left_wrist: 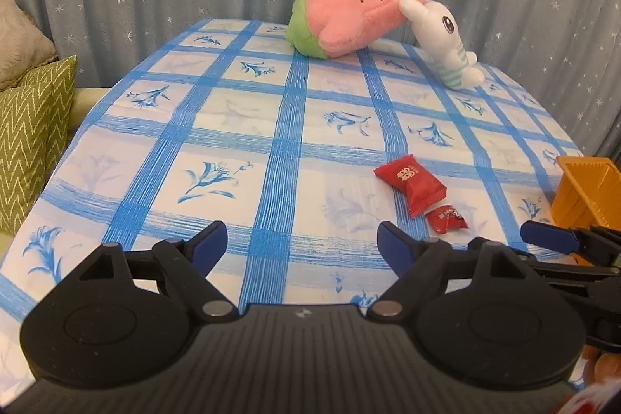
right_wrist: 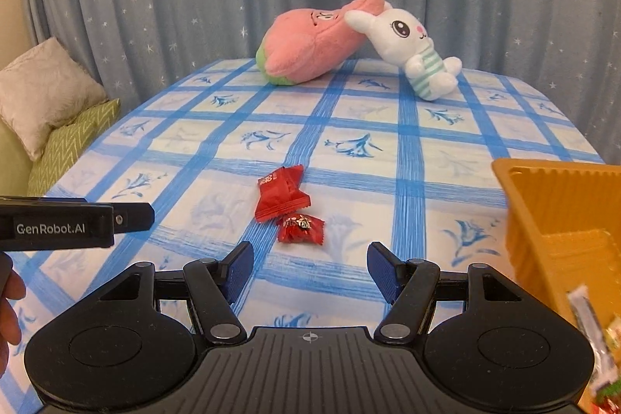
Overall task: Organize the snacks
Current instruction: 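Withdraw both open grippers from the tray toward the two red candies, then grasp the small red-gold candy with the right gripper while the left gripper grasps the red square candy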
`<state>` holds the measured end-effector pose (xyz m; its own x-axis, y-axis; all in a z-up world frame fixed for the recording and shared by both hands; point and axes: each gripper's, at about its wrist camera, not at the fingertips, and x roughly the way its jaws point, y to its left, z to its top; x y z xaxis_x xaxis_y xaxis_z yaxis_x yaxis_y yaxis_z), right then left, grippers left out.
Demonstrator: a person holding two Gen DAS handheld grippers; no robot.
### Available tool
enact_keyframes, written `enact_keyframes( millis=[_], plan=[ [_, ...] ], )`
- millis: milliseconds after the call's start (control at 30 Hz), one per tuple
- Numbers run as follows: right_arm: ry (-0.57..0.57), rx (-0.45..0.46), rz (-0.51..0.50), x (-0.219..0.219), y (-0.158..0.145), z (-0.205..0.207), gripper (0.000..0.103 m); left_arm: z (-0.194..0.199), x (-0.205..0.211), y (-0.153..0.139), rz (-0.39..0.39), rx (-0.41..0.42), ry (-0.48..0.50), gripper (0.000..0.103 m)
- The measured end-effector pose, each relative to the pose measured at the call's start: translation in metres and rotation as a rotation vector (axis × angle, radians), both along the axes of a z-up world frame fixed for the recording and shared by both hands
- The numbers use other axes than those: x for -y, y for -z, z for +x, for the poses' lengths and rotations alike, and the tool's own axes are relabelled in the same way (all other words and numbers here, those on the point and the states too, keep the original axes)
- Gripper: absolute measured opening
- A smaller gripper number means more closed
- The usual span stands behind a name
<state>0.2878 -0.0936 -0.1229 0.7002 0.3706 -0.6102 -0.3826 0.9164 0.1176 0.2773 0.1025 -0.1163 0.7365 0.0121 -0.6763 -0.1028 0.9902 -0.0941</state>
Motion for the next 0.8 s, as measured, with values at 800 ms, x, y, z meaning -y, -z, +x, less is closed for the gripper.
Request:
enact_keyframes(
  millis=[800],
  plan=[
    [-0.012, 0.004, -0.012, -0.023, 0.031, 0.040, 0.050, 0.027, -0.005, 0.019, 0.001, -0.035, 0.015, 0.083]
  ],
)
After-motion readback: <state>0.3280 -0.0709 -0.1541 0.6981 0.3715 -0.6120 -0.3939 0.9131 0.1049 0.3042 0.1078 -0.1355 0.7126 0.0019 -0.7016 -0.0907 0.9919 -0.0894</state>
